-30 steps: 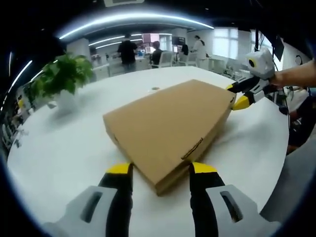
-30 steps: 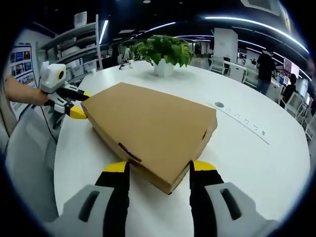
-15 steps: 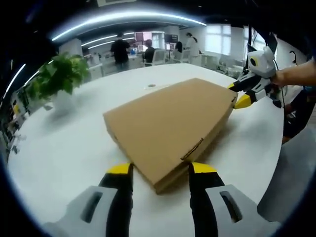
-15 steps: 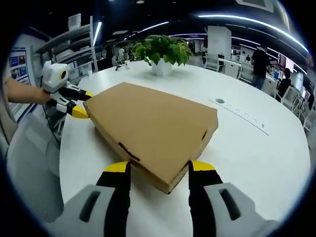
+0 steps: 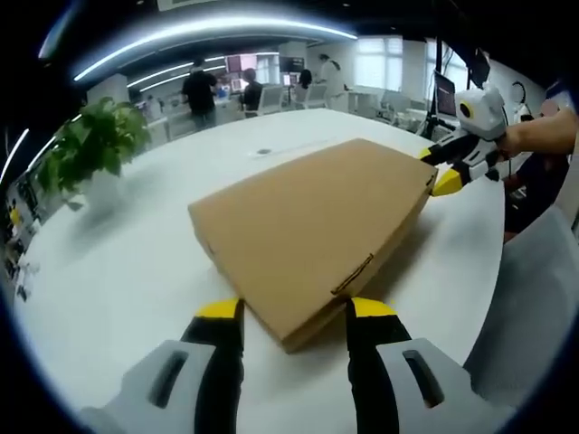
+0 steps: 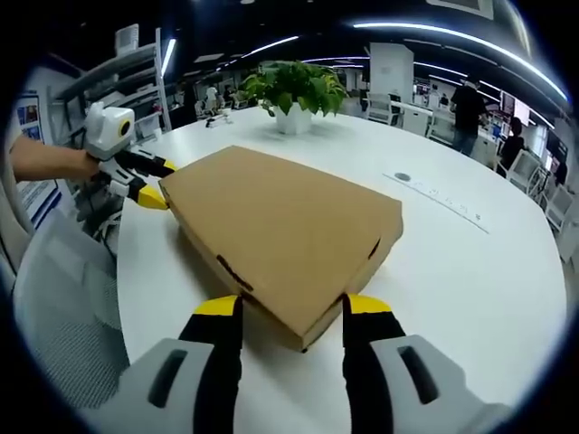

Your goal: Operate the shoe box by opening the lid, removing the specified soft item, and placing it in the target area until the item is outside and the box remains undamaged.

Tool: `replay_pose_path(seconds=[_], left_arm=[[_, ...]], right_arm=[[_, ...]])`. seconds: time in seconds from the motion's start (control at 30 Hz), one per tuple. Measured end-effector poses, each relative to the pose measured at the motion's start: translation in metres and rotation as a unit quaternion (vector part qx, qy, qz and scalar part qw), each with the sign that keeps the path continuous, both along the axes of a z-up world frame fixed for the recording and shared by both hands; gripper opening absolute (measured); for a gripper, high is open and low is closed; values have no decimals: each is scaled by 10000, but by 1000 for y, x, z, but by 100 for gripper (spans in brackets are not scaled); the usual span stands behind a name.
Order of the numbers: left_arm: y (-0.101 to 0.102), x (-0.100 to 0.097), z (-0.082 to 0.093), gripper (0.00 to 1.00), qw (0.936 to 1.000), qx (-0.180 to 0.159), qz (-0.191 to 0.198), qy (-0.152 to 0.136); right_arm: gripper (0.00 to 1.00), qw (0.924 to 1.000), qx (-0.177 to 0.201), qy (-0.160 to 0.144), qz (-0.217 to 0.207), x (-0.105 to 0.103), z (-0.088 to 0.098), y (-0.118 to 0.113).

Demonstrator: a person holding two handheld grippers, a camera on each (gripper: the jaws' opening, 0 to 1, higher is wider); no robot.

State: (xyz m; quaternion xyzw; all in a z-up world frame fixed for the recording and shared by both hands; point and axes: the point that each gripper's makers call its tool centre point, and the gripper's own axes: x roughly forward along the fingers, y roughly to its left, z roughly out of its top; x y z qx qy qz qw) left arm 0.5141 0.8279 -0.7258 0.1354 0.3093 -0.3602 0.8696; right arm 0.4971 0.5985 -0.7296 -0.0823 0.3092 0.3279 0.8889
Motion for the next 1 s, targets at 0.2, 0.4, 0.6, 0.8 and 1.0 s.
replay_pose_path(seconds=[0.2,0.4,0.6,0.8,1.0], left_arm=[[8,-5,0,44,9998,45,-180,64],[15,-10,0,43,9993,106,-320,132],[25,-17,0,43,9988,165,-424,187],[35,-25,-1,43,9985,203,-459,223],[42,-30,-1,43,9983,209,-492,222]], right_arm=[[39,10000,6,-16,-80,-13,0,8],[38,9999,22,-11,-127,-25,0,16],[37,9999,32,-30,-135,-37,0,27],[37,9999,59,-51,-135,-45,0,35],[37,9999,71,-41,-147,-52,1,42]])
